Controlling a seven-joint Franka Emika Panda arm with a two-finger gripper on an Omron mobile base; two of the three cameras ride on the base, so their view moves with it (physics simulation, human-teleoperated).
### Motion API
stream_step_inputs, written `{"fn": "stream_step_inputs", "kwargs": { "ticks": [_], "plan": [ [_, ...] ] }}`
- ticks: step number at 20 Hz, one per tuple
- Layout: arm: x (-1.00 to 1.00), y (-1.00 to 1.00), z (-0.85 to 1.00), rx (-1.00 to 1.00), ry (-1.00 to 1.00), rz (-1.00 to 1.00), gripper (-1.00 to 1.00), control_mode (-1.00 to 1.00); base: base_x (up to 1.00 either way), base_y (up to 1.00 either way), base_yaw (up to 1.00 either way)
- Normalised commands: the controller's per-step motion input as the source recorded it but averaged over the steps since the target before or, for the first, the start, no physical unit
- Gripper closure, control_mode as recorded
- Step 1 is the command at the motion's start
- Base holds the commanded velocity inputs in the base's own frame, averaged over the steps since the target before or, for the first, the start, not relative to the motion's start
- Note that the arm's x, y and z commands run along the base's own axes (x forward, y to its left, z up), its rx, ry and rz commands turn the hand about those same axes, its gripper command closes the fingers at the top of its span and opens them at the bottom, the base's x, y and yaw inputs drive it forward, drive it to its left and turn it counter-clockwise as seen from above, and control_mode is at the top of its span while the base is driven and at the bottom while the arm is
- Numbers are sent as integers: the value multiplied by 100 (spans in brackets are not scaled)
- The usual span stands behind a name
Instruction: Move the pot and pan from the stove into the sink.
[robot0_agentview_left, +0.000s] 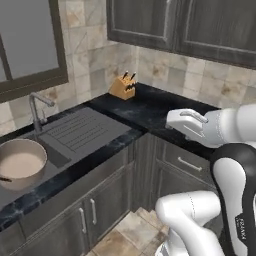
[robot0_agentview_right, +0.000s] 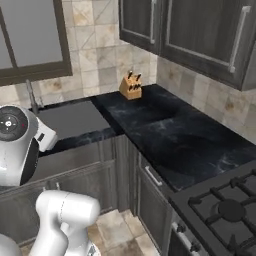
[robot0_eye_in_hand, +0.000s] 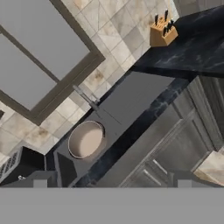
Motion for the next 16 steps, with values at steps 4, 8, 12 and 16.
{"fn": "stream_step_inputs", "kwargs": {
  "ticks": [4,8,12,16],
  "plan": [
    [0,0,0,0,0,0,-100,100,1,-10,-50],
    [0,0,0,0,0,0,-100,100,1,-10,-50],
    [0,0,0,0,0,0,-100,100,1,-9,-50],
    [0,0,0,0,0,0,-100,100,1,-9,-50]
  ]
}}
